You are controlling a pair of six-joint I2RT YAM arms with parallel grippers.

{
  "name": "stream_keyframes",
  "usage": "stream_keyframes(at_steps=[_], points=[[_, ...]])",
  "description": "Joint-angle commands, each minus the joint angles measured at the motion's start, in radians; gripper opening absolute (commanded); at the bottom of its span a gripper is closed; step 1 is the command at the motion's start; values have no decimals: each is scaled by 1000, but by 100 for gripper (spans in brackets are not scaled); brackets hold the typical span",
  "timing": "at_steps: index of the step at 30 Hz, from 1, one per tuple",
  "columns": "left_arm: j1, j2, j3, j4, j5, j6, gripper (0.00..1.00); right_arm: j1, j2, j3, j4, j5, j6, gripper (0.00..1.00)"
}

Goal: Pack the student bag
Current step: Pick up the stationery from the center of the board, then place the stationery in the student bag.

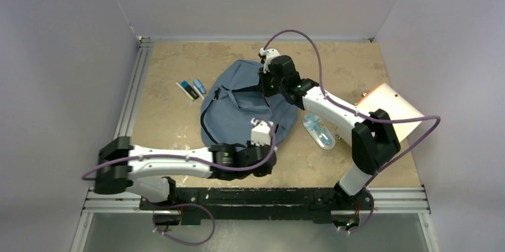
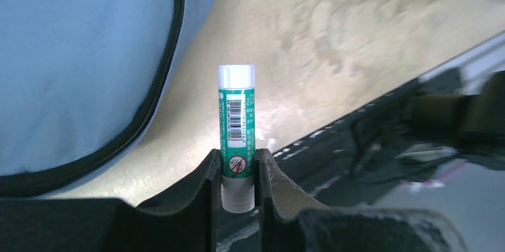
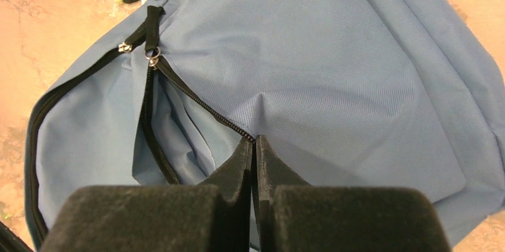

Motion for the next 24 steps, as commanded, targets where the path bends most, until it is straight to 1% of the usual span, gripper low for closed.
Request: stream_keyframes(at_steps=[1, 4, 6, 7, 8, 10, 12, 17, 24], points=[[-3, -188, -51, 72, -79, -57, 0, -7, -104, -89, 218, 109, -3, 0], [28, -266, -31, -54, -155, -117, 0, -7, -171, -177, 345, 128, 10, 0], [88, -309, -20, -147, -177, -169, 0, -7, -210, -220, 420, 135, 20, 0], [134, -333, -26, -153, -161, -161, 0, -7, -223, -231, 446, 135, 26, 0], [184, -356, -36, -138, -134, -135, 0, -7, -230, -234, 461, 133, 30, 0], [259, -397, -63, -58, -96, -58, 0, -6, -231, -224, 464, 127, 31, 0], [321, -402, -63, -15, -73, -21, 0, -3, -225, -208, 451, 127, 30, 0], [441, -331, -9, 60, -15, 30, 0, 7, -214, -191, 436, 124, 31, 0], [593, -187, 43, 140, 196, -5, 0, 25, -221, -211, 457, 150, 78, 0]])
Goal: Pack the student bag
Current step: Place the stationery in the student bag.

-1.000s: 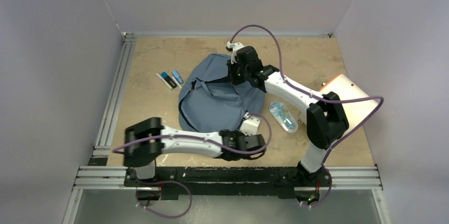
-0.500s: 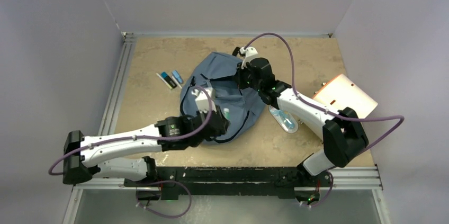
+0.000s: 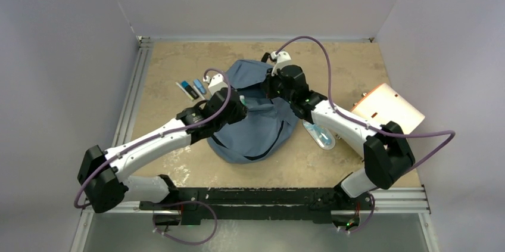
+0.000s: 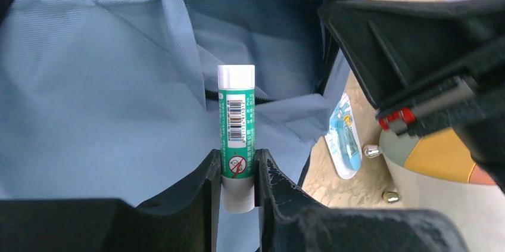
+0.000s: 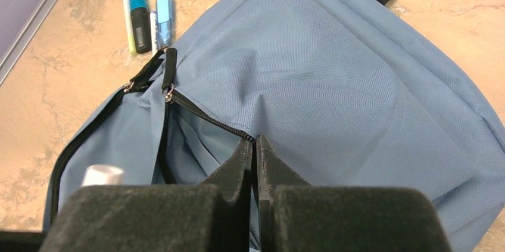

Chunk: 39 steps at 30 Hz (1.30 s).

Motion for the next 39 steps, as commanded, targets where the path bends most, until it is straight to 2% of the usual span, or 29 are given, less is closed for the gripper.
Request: stream_keyframes(at_steps=[1, 12, 19, 24, 31, 34, 39], points=[[92, 78, 62, 117, 163, 0, 0, 15, -45, 35, 151, 46, 45, 0], [155, 232, 158, 168, 248, -72, 0, 43, -51, 22, 158, 58, 67, 0], [183, 285, 154, 180, 274, -120, 0, 49, -68, 19, 157, 69, 67, 0], [217, 316, 176, 204, 284, -110, 0, 49, -78, 8, 161, 67, 70, 0], [245, 419, 295, 212, 320, -57, 0, 54, -78, -7, 165, 53, 91, 0], [246, 460, 328, 207, 359, -37, 10, 54, -80, -13, 167, 54, 98, 0], [245, 430, 277, 205, 408, -34, 41, 55, -87, -15, 164, 56, 96, 0]])
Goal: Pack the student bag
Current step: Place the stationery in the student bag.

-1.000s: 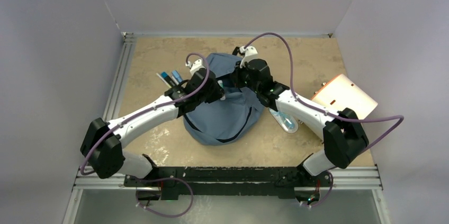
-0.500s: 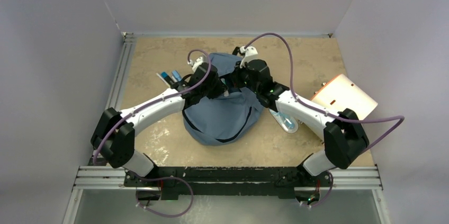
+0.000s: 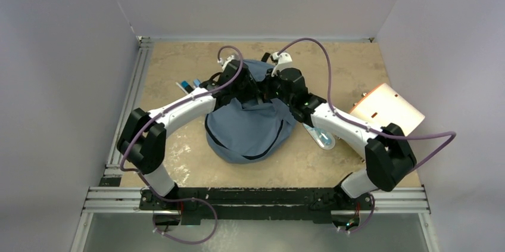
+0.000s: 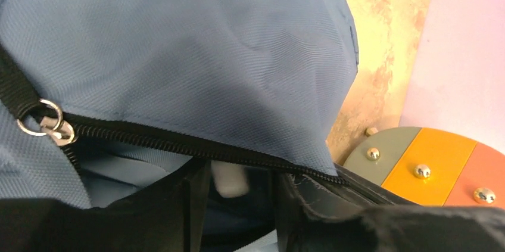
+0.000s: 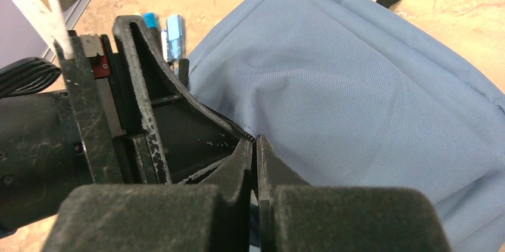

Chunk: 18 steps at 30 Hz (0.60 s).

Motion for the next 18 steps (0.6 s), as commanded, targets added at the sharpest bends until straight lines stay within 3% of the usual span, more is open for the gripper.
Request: stream_keyframes(at_steps=[1, 4, 11, 18], points=[[4, -56, -27, 58, 60, 22, 48, 9, -71, 10, 105, -4, 25, 0], [4, -140, -99, 45, 57, 32, 60, 8, -78, 4, 92, 3, 26, 0], [3, -379, -151, -90, 39, 116, 62, 8, -91, -22, 86, 4, 34, 0], [60, -579, -205, -376, -232, 157, 62, 8, -76, -14, 75, -3, 32, 0]])
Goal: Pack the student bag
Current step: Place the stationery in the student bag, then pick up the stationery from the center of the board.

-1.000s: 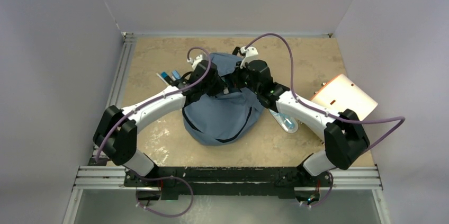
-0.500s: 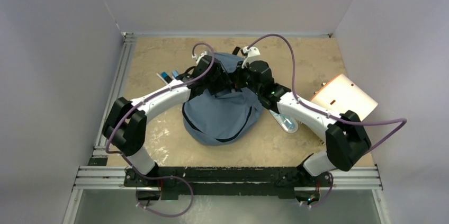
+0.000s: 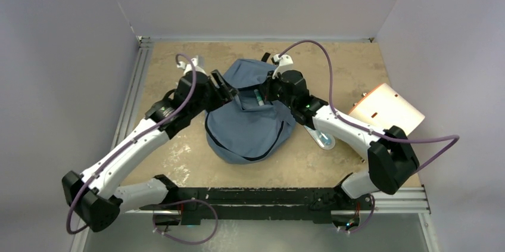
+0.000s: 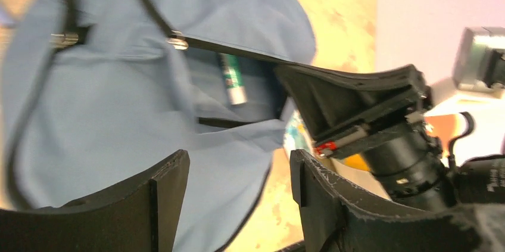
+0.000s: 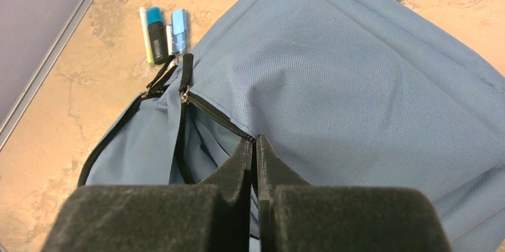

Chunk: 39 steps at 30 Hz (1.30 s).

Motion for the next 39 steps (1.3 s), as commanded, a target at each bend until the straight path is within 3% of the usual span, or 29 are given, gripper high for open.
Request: stream_keyframes(at_steps=[1, 10, 14, 25, 39], points=[[84, -57, -26, -216, -192, 59, 62, 4, -43, 16, 78, -2, 23, 0], [465, 109, 29, -171, -80, 202, 60, 3, -43, 34, 42, -5, 8, 0], [554, 214, 86, -138, -39, 238, 59, 3, -44, 48, 4, 35, 14, 0], [639, 507, 182, -88, 4, 278, 52, 3, -65, 29, -35, -30, 41, 0], [702, 678, 220, 24, 65, 334, 48, 3, -42, 21, -31, -70, 57, 0]])
